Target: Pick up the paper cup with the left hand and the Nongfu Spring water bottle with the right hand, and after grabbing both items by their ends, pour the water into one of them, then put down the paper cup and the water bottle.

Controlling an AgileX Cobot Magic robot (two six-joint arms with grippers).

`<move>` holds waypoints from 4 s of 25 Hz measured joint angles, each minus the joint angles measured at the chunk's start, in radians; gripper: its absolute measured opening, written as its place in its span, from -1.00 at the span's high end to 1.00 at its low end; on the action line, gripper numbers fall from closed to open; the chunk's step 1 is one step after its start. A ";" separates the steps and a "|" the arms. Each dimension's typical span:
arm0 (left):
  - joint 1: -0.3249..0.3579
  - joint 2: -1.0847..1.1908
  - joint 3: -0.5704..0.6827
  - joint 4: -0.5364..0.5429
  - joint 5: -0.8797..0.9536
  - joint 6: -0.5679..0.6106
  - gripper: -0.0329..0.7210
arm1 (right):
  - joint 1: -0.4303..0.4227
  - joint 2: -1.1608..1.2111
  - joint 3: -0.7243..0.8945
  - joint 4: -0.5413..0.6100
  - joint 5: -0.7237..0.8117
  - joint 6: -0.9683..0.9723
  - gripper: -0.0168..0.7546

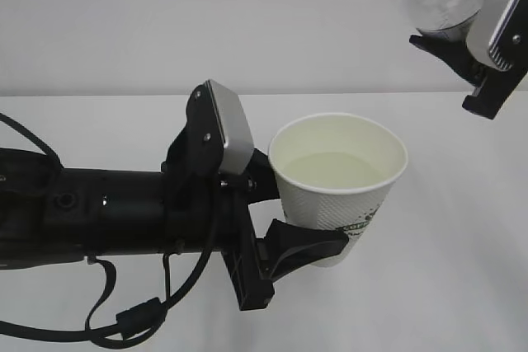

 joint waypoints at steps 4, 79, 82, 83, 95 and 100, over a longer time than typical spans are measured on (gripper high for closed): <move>0.000 0.002 0.000 0.000 0.021 0.000 -0.42 | 0.000 0.000 0.000 0.000 0.000 0.058 -0.40; 0.000 0.002 0.000 -0.020 0.013 0.000 -0.41 | 0.000 0.100 0.339 0.824 -0.261 0.158 -0.40; -0.002 0.002 0.000 -0.080 0.013 0.000 -0.41 | 0.000 0.113 0.339 0.824 -0.282 0.156 -0.40; -0.002 0.002 0.000 -0.102 0.013 0.008 -0.41 | 0.000 0.114 0.339 0.826 -0.288 0.156 -0.40; 0.063 0.002 0.000 -0.276 0.013 0.129 -0.41 | 0.000 0.114 0.339 0.826 -0.309 0.154 -0.40; 0.133 0.002 0.000 -0.292 0.013 0.131 -0.41 | 0.000 0.117 0.339 0.826 -0.309 0.153 -0.40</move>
